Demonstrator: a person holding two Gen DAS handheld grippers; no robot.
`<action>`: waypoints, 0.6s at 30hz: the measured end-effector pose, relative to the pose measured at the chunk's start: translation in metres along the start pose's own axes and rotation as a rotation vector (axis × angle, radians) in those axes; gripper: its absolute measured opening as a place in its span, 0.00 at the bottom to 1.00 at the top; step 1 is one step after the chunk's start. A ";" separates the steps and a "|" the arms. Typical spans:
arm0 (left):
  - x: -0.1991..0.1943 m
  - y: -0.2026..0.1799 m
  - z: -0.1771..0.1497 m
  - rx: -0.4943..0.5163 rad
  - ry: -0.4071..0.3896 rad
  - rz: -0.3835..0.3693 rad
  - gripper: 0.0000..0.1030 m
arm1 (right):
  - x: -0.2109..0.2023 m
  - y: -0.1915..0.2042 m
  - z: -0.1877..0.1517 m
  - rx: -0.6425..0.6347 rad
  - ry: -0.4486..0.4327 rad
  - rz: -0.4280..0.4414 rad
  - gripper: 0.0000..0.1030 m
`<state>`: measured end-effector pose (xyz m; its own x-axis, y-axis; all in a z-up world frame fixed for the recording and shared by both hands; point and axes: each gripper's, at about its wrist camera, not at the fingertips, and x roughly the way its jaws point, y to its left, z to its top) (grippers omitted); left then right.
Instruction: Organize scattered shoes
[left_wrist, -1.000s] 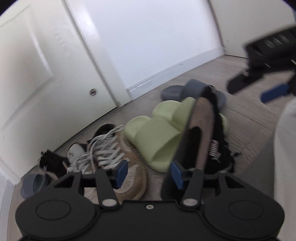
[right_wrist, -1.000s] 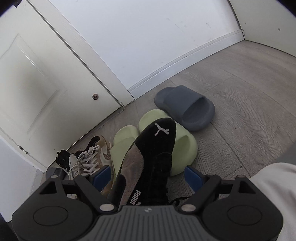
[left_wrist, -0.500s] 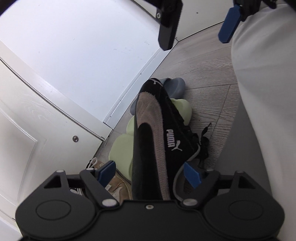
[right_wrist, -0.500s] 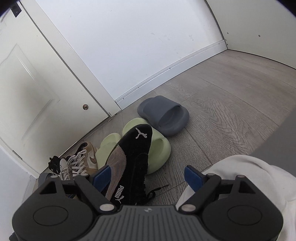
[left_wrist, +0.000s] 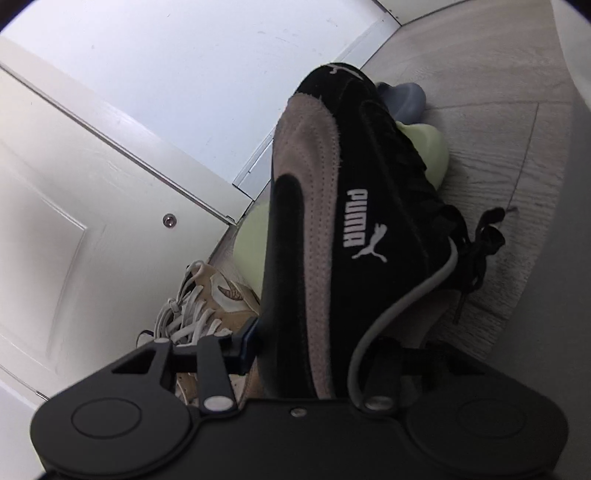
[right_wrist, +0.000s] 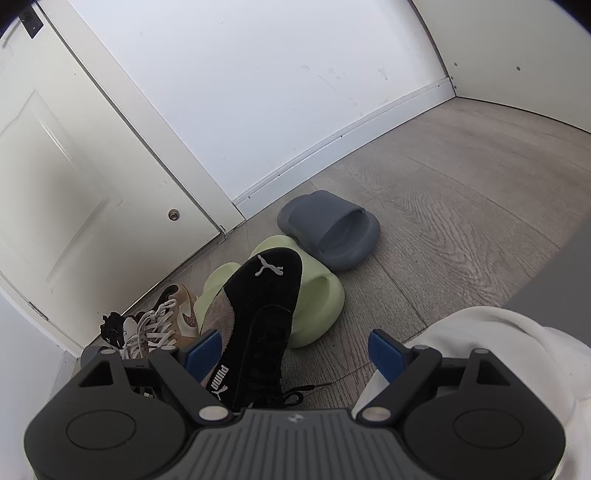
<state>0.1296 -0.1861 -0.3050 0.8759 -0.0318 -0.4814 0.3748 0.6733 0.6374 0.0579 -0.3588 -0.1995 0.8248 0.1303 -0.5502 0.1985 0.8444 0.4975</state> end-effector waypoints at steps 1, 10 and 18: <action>-0.007 0.007 0.005 -0.035 -0.009 -0.016 0.42 | 0.000 -0.001 0.000 0.004 -0.001 0.003 0.85; -0.039 0.065 0.061 -0.325 -0.057 -0.208 0.32 | -0.002 -0.007 0.000 0.043 -0.020 0.031 0.85; -0.022 0.063 0.122 -0.448 -0.079 -0.353 0.32 | -0.021 -0.034 0.004 0.199 -0.138 0.126 0.85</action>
<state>0.1713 -0.2333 -0.1806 0.7477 -0.3549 -0.5613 0.4984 0.8585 0.1211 0.0358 -0.3921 -0.2017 0.9111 0.1446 -0.3860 0.1787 0.7053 0.6860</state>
